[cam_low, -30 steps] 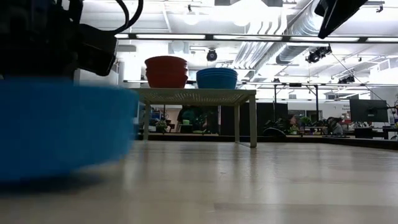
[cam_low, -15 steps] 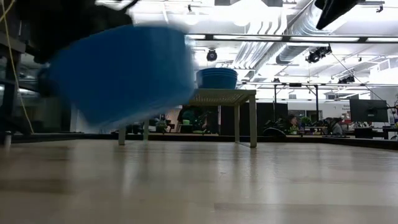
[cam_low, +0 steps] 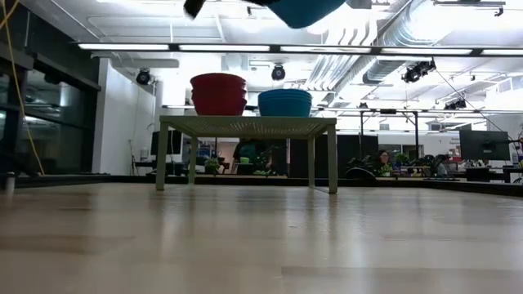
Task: Pick & Place Mini bowls
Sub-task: Stack the blue bowl on top of the stacked blue bowls on the shelf
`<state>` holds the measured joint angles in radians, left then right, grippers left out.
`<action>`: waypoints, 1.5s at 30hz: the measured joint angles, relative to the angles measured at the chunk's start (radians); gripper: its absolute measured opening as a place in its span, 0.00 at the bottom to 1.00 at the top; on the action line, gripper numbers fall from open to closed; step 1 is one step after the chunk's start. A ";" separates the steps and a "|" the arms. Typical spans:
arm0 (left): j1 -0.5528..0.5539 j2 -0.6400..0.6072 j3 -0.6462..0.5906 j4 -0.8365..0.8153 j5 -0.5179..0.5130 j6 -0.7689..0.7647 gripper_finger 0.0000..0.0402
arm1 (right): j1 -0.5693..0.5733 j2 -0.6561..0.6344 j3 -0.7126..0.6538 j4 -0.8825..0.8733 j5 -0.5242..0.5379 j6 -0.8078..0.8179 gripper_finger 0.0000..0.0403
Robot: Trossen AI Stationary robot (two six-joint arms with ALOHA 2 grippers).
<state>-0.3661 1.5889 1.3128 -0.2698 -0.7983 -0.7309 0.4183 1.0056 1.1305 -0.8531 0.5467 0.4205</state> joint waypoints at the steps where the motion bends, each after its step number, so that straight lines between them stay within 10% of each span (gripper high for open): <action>1: 0.017 0.000 0.029 -0.015 -0.032 0.046 0.00 | 0.000 -0.005 0.000 0.030 0.003 -0.019 0.36; 10: 0.167 0.000 0.149 -0.024 -0.182 0.409 0.00 | 0.000 -0.026 0.000 0.260 0.067 -0.247 0.36; 20: 0.283 0.000 0.168 0.127 -0.164 0.710 0.00 | -0.025 0.031 0.000 0.470 0.372 -0.513 0.36; 45: 0.369 0.000 0.168 0.282 -0.002 1.052 0.00 | -0.294 0.186 0.000 0.649 0.353 -0.533 0.36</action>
<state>0.0025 1.5890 1.4803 0.0120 -0.7998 0.3207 0.1247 1.1912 1.1309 -0.2043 0.8996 -0.1127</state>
